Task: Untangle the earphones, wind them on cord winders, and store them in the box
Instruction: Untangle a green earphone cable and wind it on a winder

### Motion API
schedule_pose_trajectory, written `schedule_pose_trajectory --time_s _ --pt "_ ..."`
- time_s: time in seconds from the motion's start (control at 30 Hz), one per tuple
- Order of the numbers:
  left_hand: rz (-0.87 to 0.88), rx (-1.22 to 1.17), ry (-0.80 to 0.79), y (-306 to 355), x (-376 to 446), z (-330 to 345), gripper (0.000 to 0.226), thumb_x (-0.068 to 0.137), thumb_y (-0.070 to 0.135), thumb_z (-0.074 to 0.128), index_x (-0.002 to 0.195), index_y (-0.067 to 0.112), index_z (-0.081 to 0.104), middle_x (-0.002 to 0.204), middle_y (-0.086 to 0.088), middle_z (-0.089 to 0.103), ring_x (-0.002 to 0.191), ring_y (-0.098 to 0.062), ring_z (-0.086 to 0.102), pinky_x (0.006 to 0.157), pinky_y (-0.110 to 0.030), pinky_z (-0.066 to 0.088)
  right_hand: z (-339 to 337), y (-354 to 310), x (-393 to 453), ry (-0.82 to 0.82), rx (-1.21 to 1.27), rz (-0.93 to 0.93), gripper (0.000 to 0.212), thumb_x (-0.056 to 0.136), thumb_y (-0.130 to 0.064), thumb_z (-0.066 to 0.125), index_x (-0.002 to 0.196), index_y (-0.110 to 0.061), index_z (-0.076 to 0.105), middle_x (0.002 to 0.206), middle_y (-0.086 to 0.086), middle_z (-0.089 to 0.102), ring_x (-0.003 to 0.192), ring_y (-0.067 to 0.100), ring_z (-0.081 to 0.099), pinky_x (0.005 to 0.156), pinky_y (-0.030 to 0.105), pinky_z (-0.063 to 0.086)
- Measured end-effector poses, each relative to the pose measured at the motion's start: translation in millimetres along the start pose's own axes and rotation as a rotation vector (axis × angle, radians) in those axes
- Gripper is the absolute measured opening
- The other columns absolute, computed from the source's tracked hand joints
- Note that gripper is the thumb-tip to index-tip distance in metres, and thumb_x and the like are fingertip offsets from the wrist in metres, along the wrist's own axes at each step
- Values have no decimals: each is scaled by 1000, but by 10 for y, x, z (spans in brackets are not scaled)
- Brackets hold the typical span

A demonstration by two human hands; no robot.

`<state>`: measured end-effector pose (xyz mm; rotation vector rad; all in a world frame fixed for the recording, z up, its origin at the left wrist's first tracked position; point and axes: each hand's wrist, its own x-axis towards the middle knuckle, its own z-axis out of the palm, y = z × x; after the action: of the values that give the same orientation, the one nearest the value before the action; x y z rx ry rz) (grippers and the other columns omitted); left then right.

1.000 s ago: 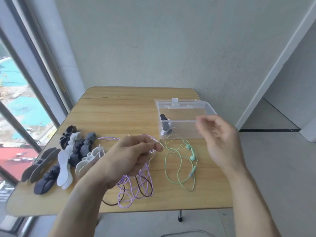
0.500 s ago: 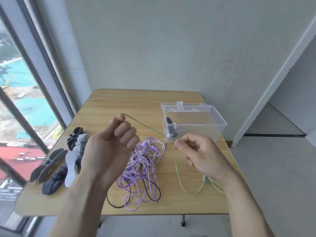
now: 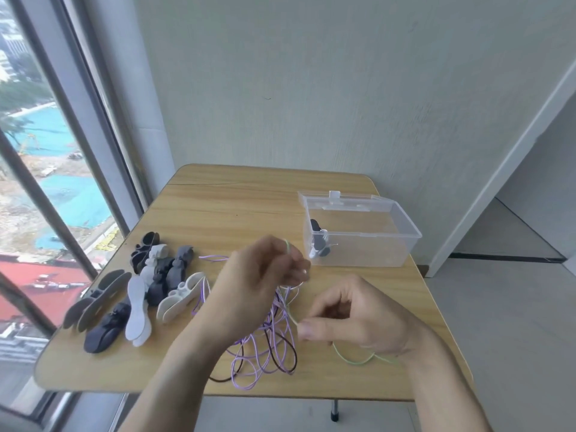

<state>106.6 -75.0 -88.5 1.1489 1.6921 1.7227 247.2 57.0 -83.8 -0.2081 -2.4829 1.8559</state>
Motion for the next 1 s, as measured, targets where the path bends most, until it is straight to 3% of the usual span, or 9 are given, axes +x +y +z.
schedule_pose_trajectory --time_s 0.17,0.27,0.37,0.47,0.57,0.67,0.8,0.9,1.0 --pt "-112 203 -329 -14 -49 39 26 99 8 42 95 13 67 70 5 65 58 -14 55 62 -27 44 -82 -76 -64 214 219 -125 14 85 -12 72 74 -3 73 61 -5 66 54 1 52 56 12 40" --pt "-209 -24 -335 42 -38 66 29 92 17 42 102 10 68 70 -3 60 58 -19 49 60 -25 41 -97 -25 -10 441 205 -120 23 83 -25 70 70 -6 74 59 -2 64 49 4 39 50 16 33" --pt "-195 -21 -329 23 -21 54 26 97 21 45 102 13 69 68 -7 59 62 -21 51 64 -30 41 -46 -22 38 499 200 -143 25 86 -21 75 75 1 73 58 -3 64 46 2 41 49 11 34" --pt "-188 -70 -195 1 -23 62 23 104 11 48 99 6 71 80 -13 73 74 -25 66 78 -35 53 -9 -37 66 512 189 -180 13 88 -5 68 84 8 70 61 -4 68 46 0 53 50 7 39" --pt "-239 -328 98 -40 -4 82 19 99 5 55 98 1 73 92 -16 76 92 -31 73 88 -36 56 -14 -28 73 531 193 -179 8 87 -3 68 83 5 69 54 -11 60 46 -1 50 51 7 38" --pt "-230 -545 261 4 48 36 16 97 8 55 98 3 71 85 -7 72 76 -22 70 70 -25 55 -76 -43 42 561 226 -145 15 83 -7 77 71 -6 69 50 -13 51 44 1 39 50 15 30" --pt "-228 -681 299 99 62 -13 17 102 16 48 97 14 64 75 1 60 43 -8 38 43 -15 34 -135 -46 8 557 205 -36 20 73 -17 71 55 -16 62 48 -6 33 47 13 22 51 34 14" --pt "-190 -884 304 146 79 -32 19 104 12 40 99 15 58 75 3 54 45 -5 36 43 -13 34 -143 -48 12 516 16 86 26 65 -16 62 44 -18 47 46 -5 30 48 13 22 50 27 19" --pt "-168 -978 329 161 91 -55 20 103 3 38 103 12 56 85 1 63 62 -9 55 53 -16 44 -124 -62 13 423 -110 154 21 59 -17 53 39 -17 47 39 -11 36 42 5 27 45 18 23"
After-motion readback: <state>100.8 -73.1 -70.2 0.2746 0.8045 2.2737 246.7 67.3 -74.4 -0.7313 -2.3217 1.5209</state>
